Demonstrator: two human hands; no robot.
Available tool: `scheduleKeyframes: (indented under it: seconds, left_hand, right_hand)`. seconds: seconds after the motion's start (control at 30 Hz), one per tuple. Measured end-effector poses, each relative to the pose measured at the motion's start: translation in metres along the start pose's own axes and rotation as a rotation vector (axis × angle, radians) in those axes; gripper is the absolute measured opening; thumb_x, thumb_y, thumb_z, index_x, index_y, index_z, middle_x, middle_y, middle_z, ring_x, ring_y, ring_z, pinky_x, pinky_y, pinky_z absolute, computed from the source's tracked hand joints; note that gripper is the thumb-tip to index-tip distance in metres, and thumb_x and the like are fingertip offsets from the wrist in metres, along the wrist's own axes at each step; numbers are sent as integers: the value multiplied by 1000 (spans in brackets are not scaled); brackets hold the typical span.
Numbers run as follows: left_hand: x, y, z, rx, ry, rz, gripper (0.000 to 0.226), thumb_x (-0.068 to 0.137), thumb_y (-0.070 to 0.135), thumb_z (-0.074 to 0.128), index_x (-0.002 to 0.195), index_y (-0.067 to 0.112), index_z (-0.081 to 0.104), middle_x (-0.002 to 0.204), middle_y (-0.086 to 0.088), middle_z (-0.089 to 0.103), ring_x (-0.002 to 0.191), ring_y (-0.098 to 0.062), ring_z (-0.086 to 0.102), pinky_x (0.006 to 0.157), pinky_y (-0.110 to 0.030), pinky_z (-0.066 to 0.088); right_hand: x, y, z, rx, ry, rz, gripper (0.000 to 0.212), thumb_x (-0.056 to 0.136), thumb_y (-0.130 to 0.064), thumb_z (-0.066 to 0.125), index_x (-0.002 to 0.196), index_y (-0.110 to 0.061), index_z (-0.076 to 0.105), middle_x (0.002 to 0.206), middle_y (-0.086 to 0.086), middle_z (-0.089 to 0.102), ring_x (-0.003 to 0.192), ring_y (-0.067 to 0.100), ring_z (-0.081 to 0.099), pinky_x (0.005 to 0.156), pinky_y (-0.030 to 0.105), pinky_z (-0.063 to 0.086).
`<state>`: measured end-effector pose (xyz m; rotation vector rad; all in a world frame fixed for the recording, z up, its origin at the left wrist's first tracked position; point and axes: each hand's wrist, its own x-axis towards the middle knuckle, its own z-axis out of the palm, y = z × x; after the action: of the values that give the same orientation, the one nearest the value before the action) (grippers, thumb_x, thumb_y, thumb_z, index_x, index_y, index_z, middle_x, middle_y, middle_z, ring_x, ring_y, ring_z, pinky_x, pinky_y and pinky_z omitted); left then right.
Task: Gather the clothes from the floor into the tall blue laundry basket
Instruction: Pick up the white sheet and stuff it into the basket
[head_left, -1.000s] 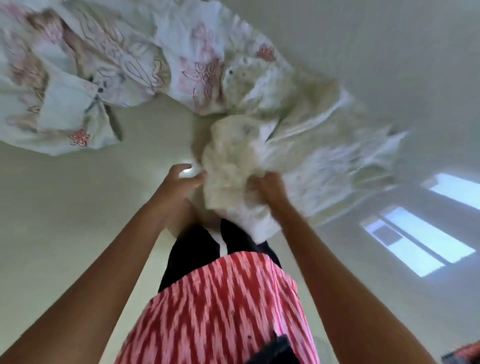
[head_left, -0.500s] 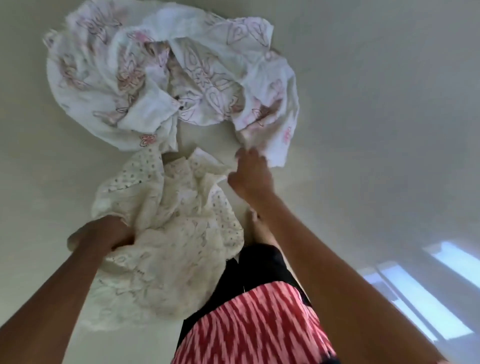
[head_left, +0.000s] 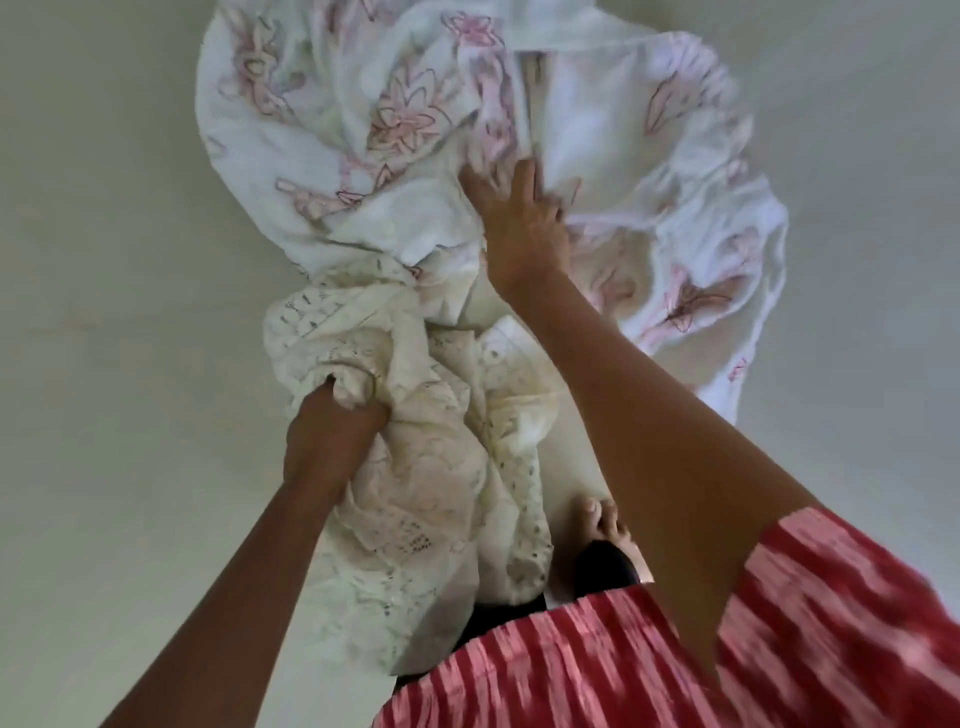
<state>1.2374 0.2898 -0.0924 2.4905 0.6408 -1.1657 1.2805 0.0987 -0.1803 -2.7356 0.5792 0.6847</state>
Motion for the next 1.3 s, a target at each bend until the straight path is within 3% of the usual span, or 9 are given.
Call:
scheduleKeyframes:
  seconds: [0.07,0.2,0.3,0.43,0.63,0.87,1.07,1.17,1.3]
  left_hand:
    - [-5,-8,-9,-62,-11,-40,49,81,25,64,126,10,52,122,-16,61,115,-37,55,98,-44,45]
    - [-56,-33,-52,-155,-39,-151,61,80,29,64,135,8,45,124,-16,59,117,-37,55,100,-45,45]
    - [-112,-52,-91,-277,-47,-199,30,84,20,62,111,9,60,107,-18,65,94,-32,61,83,-37,48]
    - [-201,-72,-156,-548,-21,-312,42,81,17,64,119,0,58,116,-22,63,103,-36,61,83,-35,46]
    - [-349,-120,-226,-932,61,-448,47,84,18,63,126,1,54,122,-21,61,110,-34,60,95,-39,48]
    - [-507,-210,-279,-1321,141,-393,40,88,15,55,126,2,54,118,-16,63,103,-29,61,97,-41,47]
    - [-592,-304,-298,-1670,245,-320,29,92,13,51,120,6,54,91,-8,64,80,-20,60,69,-32,48]
    - [-623,-365,-309,-1816,281,-267,31,91,16,51,118,2,57,82,-7,67,74,-17,64,60,-29,50]
    - [-672,-448,-319,-1989,384,-172,22,93,11,43,80,6,60,49,0,67,45,-9,64,42,-17,50]
  right_hand:
    - [-14,-6,-3,77,-102,-45,51,92,-3,43,139,-21,37,141,21,41,121,42,48,101,50,39]
    - [-82,-15,-46,399,-184,87,31,88,-2,45,115,-10,60,116,17,63,107,35,60,82,34,46]
    - [-139,-17,-115,534,-238,119,38,85,-7,53,123,-8,58,122,16,63,113,32,59,89,32,46]
    - [-229,-27,-214,613,-307,107,47,81,-3,57,127,-8,57,125,12,64,121,29,54,108,35,37]
    - [-369,-71,-332,702,-372,165,46,83,-3,60,128,-8,55,127,10,61,116,24,56,85,19,39]
    - [-511,-127,-418,671,-419,-67,53,84,-3,60,136,-9,48,140,9,51,127,22,48,89,15,31]
    - [-606,-202,-431,621,-446,-339,49,85,-2,60,133,-7,50,138,9,51,127,23,47,90,16,32]
    - [-654,-254,-421,620,-459,-457,42,83,-5,63,124,-7,57,117,4,57,112,21,53,83,21,39]
    - [-726,-327,-396,627,-492,-620,37,78,-9,65,115,-8,62,115,9,63,103,22,58,71,20,43]
